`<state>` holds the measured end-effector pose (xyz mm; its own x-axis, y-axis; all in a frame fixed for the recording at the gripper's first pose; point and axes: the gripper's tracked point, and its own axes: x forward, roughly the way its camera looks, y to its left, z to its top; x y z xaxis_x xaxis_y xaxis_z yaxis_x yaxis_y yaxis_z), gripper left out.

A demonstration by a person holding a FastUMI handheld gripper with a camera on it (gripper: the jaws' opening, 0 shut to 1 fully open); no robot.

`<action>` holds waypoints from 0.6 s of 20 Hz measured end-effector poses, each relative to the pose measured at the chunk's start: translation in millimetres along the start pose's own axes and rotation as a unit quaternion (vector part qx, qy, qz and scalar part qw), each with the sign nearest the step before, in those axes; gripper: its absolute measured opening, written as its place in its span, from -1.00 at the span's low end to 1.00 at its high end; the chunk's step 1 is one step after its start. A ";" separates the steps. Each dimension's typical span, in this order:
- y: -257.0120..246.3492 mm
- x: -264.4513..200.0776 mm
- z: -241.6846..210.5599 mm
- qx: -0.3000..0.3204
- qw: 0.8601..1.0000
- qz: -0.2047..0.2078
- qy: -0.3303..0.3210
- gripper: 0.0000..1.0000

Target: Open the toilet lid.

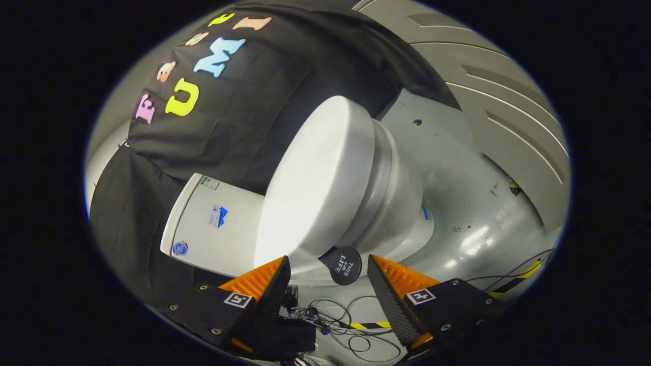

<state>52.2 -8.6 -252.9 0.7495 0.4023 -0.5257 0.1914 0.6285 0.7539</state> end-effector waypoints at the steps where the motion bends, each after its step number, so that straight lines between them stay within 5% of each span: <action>1: -2.3 1.3 1.5 0.006 1.000 -0.001 -0.001 0.88; 8: -15.3 19.5 -12.0 0.073 0.997 0.003 0.034 0.61; 12: -10.2 21.2 -6.3 0.081 0.996 0.015 0.026 -0.06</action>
<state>62.1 -2.3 -274.2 0.7238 0.4550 -0.5187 0.2726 0.5020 0.8208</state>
